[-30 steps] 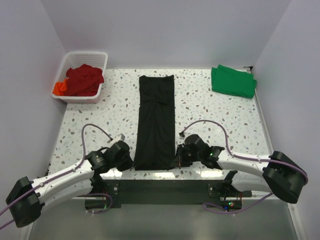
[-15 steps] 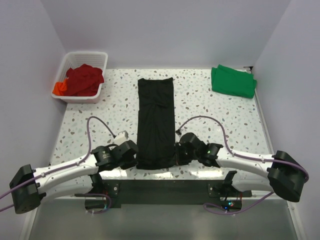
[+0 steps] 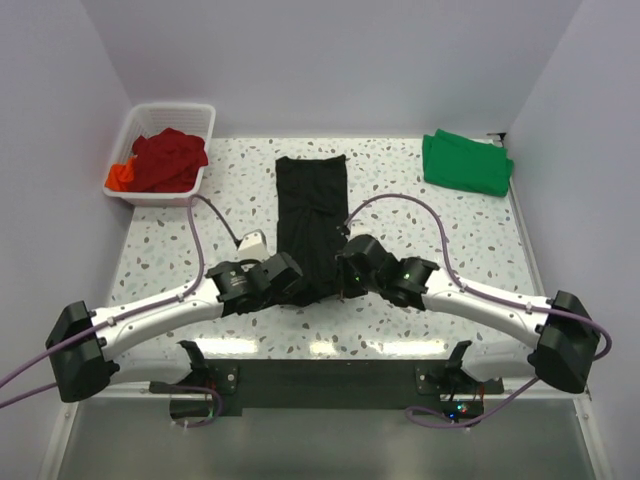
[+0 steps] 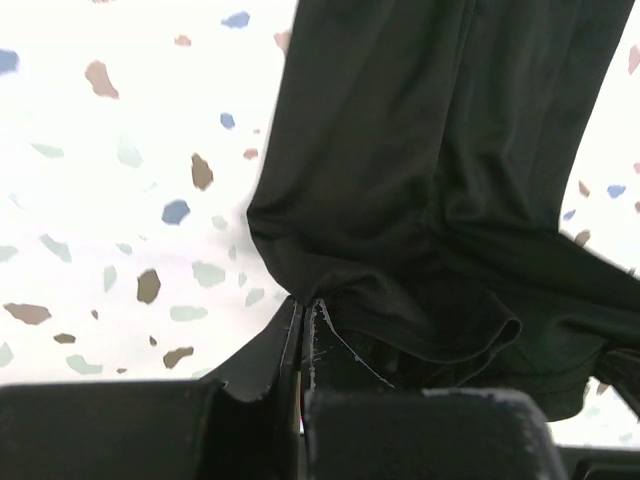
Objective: Fold and stack the t-shirts
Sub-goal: Fold the tshirt
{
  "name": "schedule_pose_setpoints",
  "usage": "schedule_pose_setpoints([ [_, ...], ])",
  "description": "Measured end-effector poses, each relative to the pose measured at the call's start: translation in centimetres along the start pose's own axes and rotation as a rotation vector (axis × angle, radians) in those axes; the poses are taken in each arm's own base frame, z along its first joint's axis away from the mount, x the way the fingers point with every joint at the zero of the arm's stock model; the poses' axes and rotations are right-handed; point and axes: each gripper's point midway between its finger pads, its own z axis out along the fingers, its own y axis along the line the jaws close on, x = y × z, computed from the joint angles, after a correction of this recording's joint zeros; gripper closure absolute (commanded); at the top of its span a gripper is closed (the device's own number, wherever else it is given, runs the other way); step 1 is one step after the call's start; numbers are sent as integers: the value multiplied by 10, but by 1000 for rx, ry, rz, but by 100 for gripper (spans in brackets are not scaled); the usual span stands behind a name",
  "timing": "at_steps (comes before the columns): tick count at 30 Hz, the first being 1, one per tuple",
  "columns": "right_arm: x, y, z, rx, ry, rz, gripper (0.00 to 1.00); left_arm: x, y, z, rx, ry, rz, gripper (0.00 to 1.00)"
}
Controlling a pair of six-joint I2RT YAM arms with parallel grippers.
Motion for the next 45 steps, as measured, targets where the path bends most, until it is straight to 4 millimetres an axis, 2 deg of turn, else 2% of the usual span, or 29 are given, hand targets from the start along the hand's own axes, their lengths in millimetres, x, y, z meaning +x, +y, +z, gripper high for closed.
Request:
schedule_pose_setpoints([
  [3,-10,-8,5,48,-12,-13,100,-21,-4,1,-27,-49,-25,100],
  [8,-32,-30,15,121,-39,-1,100,-61,4,13,-88,-113,-41,100],
  [12,-52,-46,26,160,-58,11,100,-85,-6,29,-110,-134,-11,100],
  [17,-78,-60,46,198,-72,5,100,-111,-31,64,-117,-135,66,100],
  [22,-106,-66,78,213,-76,-13,100,-142,-54,100,-125,-136,118,100],
  [26,-125,-72,101,217,-80,-19,100,-170,-64,118,-119,-151,122,100],
  [31,-147,-93,123,240,-85,0,100,-198,-68,141,-120,-162,122,100],
  [32,-151,-97,126,245,-88,4,93,-201,-67,147,-123,-159,127,100],
  [34,-155,-106,130,259,-89,15,71,-202,-66,159,-123,-138,137,96],
  [35,-156,-109,132,264,-88,21,55,-202,-65,165,-124,-127,142,87],
  [36,-158,-112,134,270,-88,25,48,-201,-66,172,-123,-114,146,81],
  [37,-159,-116,136,275,-87,28,46,-199,-65,178,-123,-101,157,75],
  [38,-160,-118,137,280,-87,28,44,-197,-63,184,-123,-88,166,64],
  [40,-160,-121,138,285,-86,27,42,-193,-59,191,-128,-67,182,57],
  [45,-166,-123,139,285,-98,33,43,-203,-56,199,-110,-104,170,52],
])
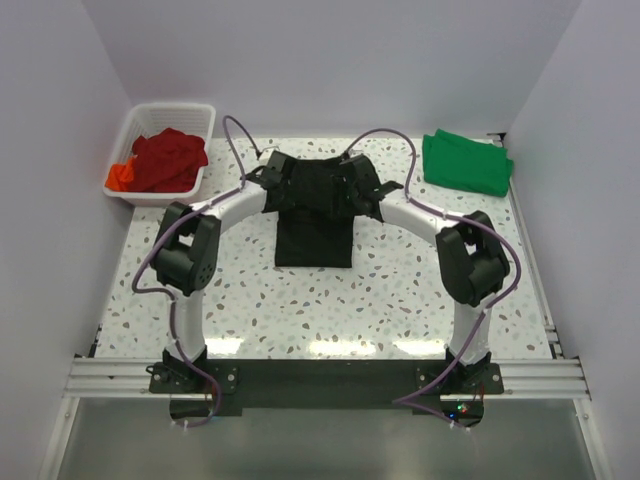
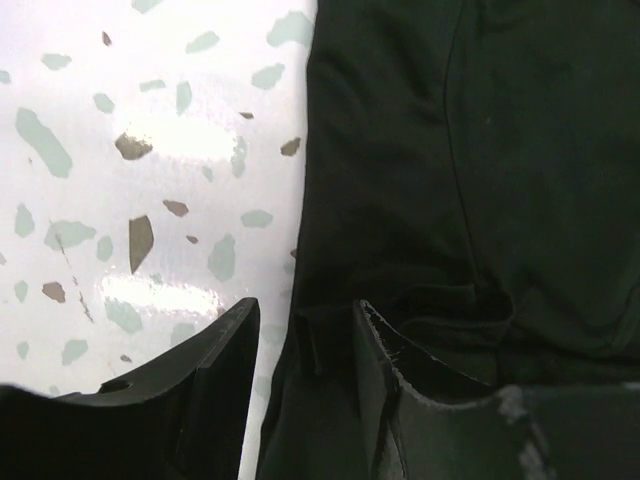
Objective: Fold and stack the t-shirts
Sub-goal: Fold the tshirt
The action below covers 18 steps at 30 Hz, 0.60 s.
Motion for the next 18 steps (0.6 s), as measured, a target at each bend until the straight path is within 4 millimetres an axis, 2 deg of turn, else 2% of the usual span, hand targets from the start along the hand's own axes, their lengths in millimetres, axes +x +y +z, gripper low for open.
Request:
schedule_pose_setpoints([
  [3,-10,0,0,-3,-19,9,44,-4,9,2,-6,-35,-23,51],
  [6,-20,3,2,-7,-37,16,45,-10,15,-4,-8,-56,-36,51],
  [12,-16,0,2,-5,-12,12,50,-27,8,-30,55,-91,-58,53],
  [15,-8,-1,1,-8,16,2,60,-25,2,-43,103,-79,-41,59],
  [16,-6,-2,1,-6,23,-3,68,-23,0,-46,116,-73,-33,64],
  [18,0,-5,1,0,40,-11,73,-16,-4,-50,139,-56,-10,71],
])
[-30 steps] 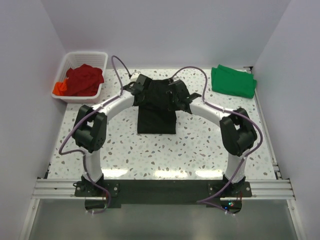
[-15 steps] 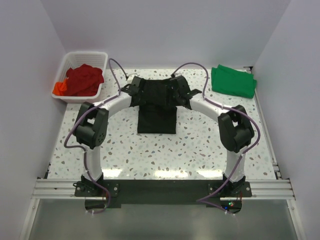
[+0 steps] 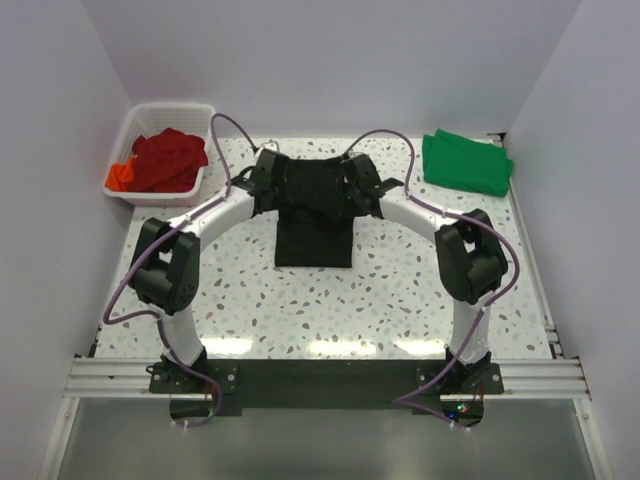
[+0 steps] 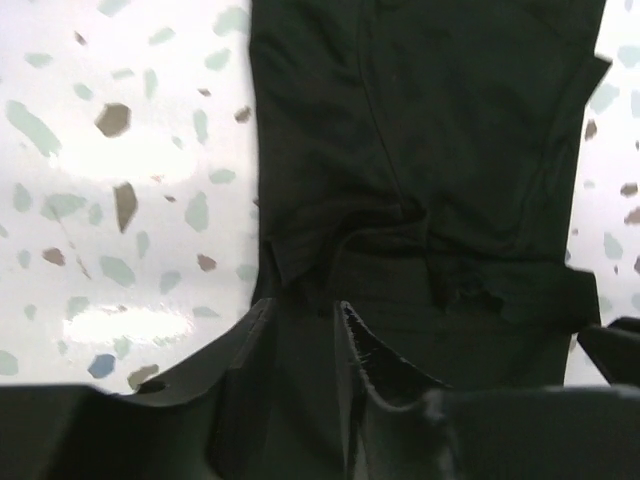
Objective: Fold and stack the t-shirts
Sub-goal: Fold the tshirt
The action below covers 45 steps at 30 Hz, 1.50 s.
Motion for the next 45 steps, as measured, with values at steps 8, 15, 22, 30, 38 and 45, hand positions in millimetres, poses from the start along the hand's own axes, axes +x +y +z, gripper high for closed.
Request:
schedule_pose_setpoints([
  [8,15,-4,0,12,52,-12,87,42,-8,-1,44,121,55,93],
  [15,39,-8,12,28,128,-28,100,67,-2,17,21,194,72,100],
  [22,48,-5,15,25,153,-37,100,77,1,22,16,227,92,100],
  [30,56,-6,25,35,181,-46,100,80,-3,34,16,247,102,100],
  [38,44,-3,33,47,160,-48,100,63,-15,51,10,213,99,100],
  [45,17,1,45,68,102,-59,100,37,-20,58,1,158,85,100],
])
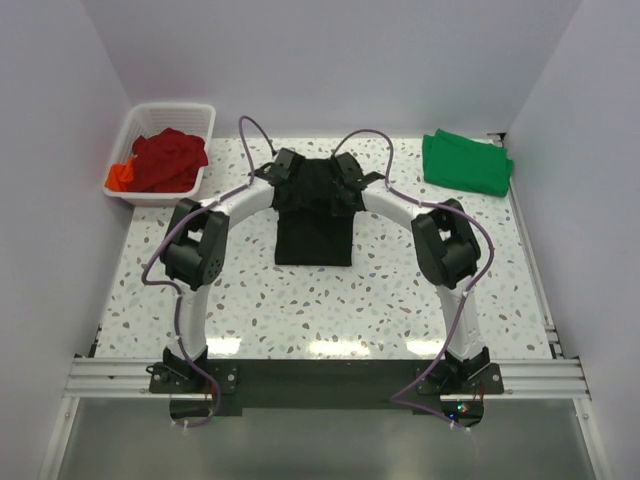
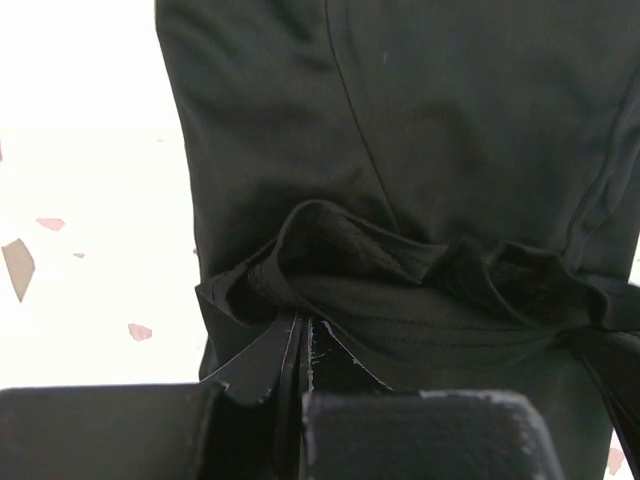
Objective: Fold and stack the t-shirts
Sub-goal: Fold the tshirt
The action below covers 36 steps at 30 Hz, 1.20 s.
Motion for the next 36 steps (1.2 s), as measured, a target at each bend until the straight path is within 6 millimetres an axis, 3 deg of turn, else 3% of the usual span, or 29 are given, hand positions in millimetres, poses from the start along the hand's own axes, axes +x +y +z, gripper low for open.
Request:
schedule_pose_setpoints([
  [10,-41,-7,-5,50,-101,12,100,-22,10,3,-46,-69,-24,100],
  [20,-54,-34,3,141,-134,43,99,-58,12,20,-66,-188,-64,100],
  [21,-56,-36,2,149,-141,47,93,-61,11,23,-66,-197,-67,100],
  [22,-57,-39,1,161,-147,48,77,-64,11,25,-67,-206,-71,97],
  [25,-62,-46,-7,189,-162,59,46,-67,15,25,-84,-217,-66,76],
  [29,-67,-57,-33,217,-177,76,36,-66,25,20,-139,-204,-63,61],
  [33,-58,-70,-66,221,-178,100,36,-50,39,6,-186,-147,-71,57],
  [36,-40,-76,-88,195,-152,117,37,-26,47,-17,-164,-79,-72,57],
])
